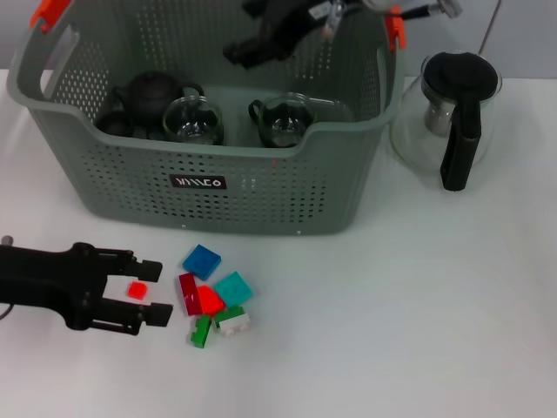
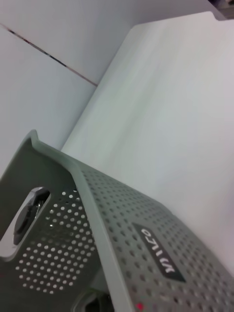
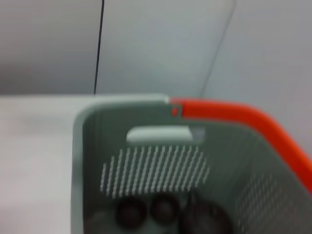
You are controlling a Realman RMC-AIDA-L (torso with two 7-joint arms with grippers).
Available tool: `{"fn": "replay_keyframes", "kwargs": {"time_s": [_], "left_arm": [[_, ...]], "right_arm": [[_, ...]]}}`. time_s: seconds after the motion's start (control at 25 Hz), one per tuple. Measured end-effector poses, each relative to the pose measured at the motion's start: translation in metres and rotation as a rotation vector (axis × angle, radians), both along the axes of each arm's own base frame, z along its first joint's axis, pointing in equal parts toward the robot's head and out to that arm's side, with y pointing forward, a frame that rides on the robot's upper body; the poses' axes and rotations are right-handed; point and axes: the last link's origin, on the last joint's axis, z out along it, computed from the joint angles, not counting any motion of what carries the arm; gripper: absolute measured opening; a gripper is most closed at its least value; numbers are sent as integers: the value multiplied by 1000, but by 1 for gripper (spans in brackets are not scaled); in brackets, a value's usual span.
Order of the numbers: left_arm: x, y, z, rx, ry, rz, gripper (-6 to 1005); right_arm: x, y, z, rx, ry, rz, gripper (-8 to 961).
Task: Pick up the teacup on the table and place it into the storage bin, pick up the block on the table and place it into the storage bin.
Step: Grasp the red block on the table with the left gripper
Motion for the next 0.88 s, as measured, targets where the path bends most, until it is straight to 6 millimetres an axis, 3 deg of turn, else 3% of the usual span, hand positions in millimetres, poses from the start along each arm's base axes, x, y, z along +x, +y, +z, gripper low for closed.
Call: {"fn": "replay_keyframes", "kwargs": {"time_s": [0.16,0.28,0.4,0.48,0.64,0.88], "left_arm": [[0,3,11,8,48,5,798],[-1,7,21,13,105,22,799],[-1,10,27,9,161,34,799],[2,13,30,-3,213,33,799],[16,21,32,-33,297,-5,799],[32,44,20,-50,484,-136,798]], "right_arm": [[-12,-16,13,-43,132,26,660],[-16,-47,34,-143,264,67,727],[-14,-62,43,-181,308,91,794],[-11,-74,49,-218,340,108,930],[0,-88,57,-293,381,100,926],[15,-94,69,-370,450,0,924]]}}
